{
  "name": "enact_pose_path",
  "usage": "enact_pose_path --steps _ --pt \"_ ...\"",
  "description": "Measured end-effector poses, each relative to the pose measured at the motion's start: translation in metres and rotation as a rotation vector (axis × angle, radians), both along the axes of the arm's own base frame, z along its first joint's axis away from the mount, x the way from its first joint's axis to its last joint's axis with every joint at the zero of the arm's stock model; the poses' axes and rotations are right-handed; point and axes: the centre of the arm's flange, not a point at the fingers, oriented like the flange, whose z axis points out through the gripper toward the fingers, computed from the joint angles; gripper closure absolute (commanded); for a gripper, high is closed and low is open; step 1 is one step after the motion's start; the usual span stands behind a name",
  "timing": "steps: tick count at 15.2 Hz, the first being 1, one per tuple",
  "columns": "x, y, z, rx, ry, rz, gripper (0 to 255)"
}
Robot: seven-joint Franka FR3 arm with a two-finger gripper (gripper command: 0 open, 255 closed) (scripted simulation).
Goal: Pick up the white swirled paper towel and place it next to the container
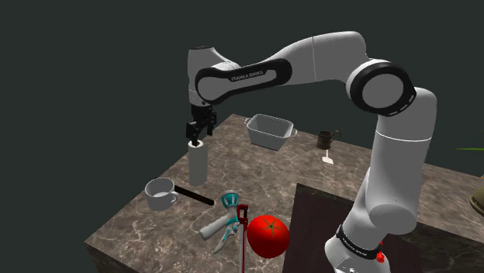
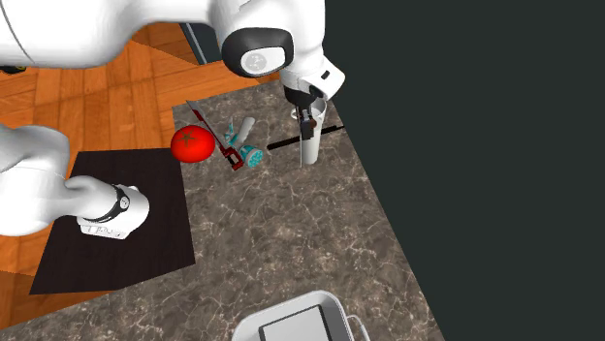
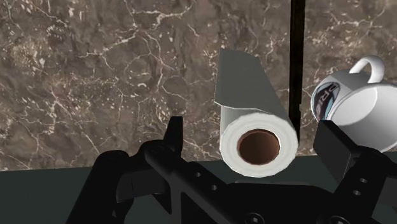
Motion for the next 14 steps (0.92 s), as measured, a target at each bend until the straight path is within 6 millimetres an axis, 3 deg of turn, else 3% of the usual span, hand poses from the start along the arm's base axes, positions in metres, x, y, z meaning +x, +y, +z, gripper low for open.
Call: enact_pose_path --steps 2,4,10,14 --pt "0.025 0.01 -0.004 0.004 -0.007 0.004 0" --pt "0.034 0.015 -0.011 0.006 -0.01 0.006 0" --pt "0.04 0.016 -0.043 0.007 -0.011 0.007 0" --pt "0.039 0.015 -0.049 0.007 -0.012 0.007 0"
